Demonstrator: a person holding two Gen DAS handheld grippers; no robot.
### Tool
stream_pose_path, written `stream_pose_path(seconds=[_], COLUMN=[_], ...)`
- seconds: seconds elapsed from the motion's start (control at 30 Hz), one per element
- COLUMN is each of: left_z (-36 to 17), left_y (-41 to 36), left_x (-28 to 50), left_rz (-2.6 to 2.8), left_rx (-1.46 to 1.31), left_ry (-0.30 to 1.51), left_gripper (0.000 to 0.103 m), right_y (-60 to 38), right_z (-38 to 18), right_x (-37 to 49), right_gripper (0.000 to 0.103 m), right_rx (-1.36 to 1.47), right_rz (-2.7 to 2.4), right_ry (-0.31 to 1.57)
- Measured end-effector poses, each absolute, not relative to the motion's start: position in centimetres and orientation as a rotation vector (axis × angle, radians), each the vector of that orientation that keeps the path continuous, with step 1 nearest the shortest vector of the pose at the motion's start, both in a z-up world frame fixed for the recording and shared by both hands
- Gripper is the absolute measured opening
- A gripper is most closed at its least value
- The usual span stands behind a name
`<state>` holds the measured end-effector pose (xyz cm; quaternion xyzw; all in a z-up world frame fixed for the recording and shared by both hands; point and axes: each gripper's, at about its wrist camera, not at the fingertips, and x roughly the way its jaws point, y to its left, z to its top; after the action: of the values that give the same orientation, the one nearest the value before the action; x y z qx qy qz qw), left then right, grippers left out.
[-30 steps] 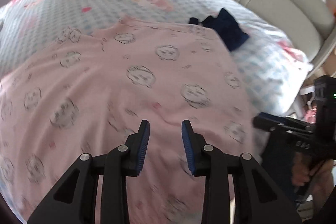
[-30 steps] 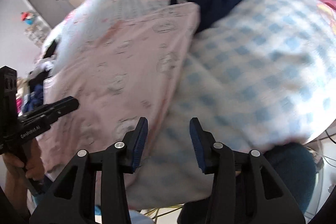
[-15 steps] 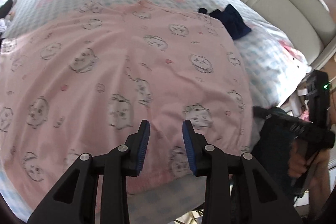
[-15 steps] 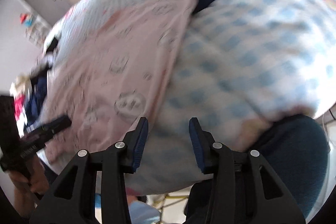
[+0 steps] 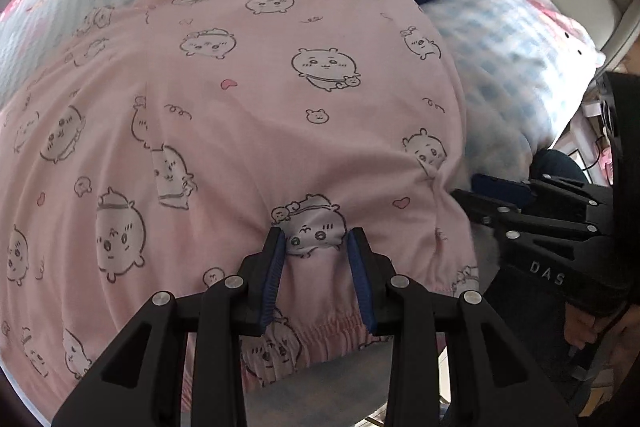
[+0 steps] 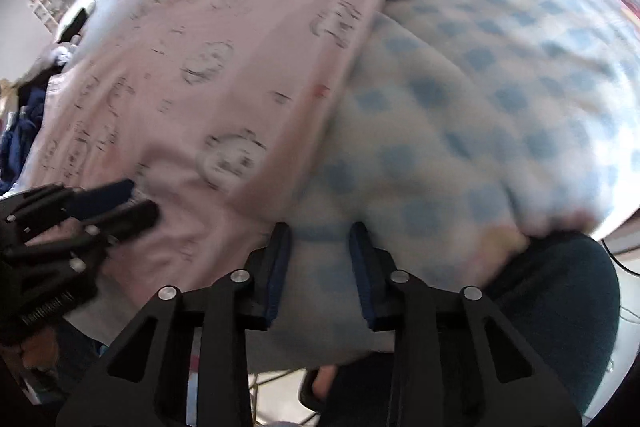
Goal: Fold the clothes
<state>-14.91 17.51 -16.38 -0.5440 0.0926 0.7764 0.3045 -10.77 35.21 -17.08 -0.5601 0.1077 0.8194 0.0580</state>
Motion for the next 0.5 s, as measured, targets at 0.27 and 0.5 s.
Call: stream_pose_path(seconds=[0.27,0.5], left_z=[-15.6,-13.7], left_y=[16.8,17.3], left_x=[-15.4,-14.4], left_rz=[2.045,2.031], left_rx=[-1.427,-1.343], left_ry=[0.186,0.146], left_gripper=[0.035,0.035], right_y=[37.5,39.3], right_z=[-15.2,-16.8], right_x=[-10.2,-9.1], right_gripper=[0.036,0.014], right_rx=[-1.609,-1.657], right_rz=[2.625,2.668], right_ry=[0.805,1.153])
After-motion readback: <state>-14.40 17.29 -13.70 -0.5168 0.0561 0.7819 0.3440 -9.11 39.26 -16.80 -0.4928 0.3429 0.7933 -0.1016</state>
